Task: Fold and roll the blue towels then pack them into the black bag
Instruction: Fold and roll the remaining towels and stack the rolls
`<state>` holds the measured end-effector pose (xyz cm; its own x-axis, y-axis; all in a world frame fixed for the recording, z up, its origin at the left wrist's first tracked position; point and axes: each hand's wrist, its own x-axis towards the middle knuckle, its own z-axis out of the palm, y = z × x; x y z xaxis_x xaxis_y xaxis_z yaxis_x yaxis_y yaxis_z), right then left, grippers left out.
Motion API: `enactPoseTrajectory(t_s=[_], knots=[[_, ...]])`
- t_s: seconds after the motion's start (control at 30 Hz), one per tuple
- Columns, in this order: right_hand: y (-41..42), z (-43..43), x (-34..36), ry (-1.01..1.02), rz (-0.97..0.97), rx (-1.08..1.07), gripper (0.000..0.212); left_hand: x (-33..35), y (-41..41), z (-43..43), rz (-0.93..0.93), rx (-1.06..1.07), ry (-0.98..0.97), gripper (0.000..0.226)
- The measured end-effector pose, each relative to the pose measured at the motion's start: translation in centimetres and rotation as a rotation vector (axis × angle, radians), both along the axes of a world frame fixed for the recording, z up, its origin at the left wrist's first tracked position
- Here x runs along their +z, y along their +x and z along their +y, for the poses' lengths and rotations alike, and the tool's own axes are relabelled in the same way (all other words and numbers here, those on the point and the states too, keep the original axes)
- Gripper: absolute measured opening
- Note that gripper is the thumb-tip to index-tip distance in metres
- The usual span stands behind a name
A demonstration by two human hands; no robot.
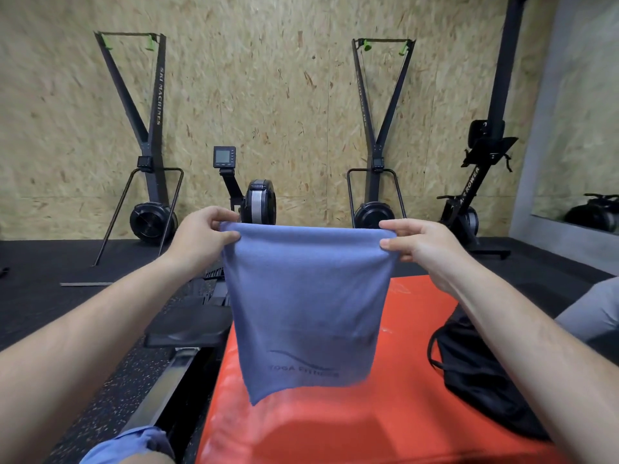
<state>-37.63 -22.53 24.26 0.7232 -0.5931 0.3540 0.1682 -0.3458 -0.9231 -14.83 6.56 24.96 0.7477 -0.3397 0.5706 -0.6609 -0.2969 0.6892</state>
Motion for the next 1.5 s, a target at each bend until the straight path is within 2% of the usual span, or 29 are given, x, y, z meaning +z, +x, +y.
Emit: enactPoseTrajectory(t_s=[0.13, 0.23, 0.33, 0.5, 0.7, 0.97, 1.13, 1.27, 1.33, 1.4, 1.5], knots=[[0.7, -0.5, 0.0, -0.201, 0.086, -0.102, 0.024, 0.3, 0.7, -1.2, -0.134, 0.051, 0.162, 0.018], [1.9, -1.3, -0.2, -0.324, 0.168, -0.184, 0.012, -0.2, 2.0, -2.4, -0.101, 0.087, 0.248, 0.009], [3.6, -2.6, -1.1, -0.384, 0.255, -0.214, 0.013, -1.5, 4.0, -3.7, -0.04, 0.11, 0.311, 0.008], [7.5, -5.2, -2.9, -0.218, 0.244, -0.215, 0.013, -2.8, 6.9, -6.4, 0.067, 0.071, 0.233, 0.008], [9.9, -6.7, -2.7, -0.199, 0.127, -0.23, 0.01, -2.6, 8.7, -8.1, 0.095, -0.008, 0.064, 0.009], [8.0, -6.8, -10.7, -0.243, 0.255, -0.174, 0.008, -10.6, 7.6, -6.7, 0.171, -0.06, 0.158, 0.009], [5.9, -5.4, -19.9, -0.254, 0.377, -0.136, 0.008, -20.0, 6.5, -5.3, 0.306, -0.102, 0.26, 0.011], [4.1, -5.2, -26.2, -0.227, 0.489, -0.095, 0.006, -25.9, 5.1, -4.3, 0.507, -0.215, 0.201, 0.017], [2.9, -4.8, -28.3, -0.222, 0.545, -0.056, 0.006, -28.1, 4.8, -3.6, 0.642, -0.266, 0.16, 0.016], [2.0, -4.2, -29.4, -0.225, 0.605, 0.006, 0.006, -29.2, 4.6, -2.9, 0.718, -0.299, 0.211, 0.015], [1.3, -3.3, -29.6, -0.17, 0.618, 0.039, 0.017, -29.5, 4.2, -2.6, 0.829, -0.311, 0.287, 0.027]])
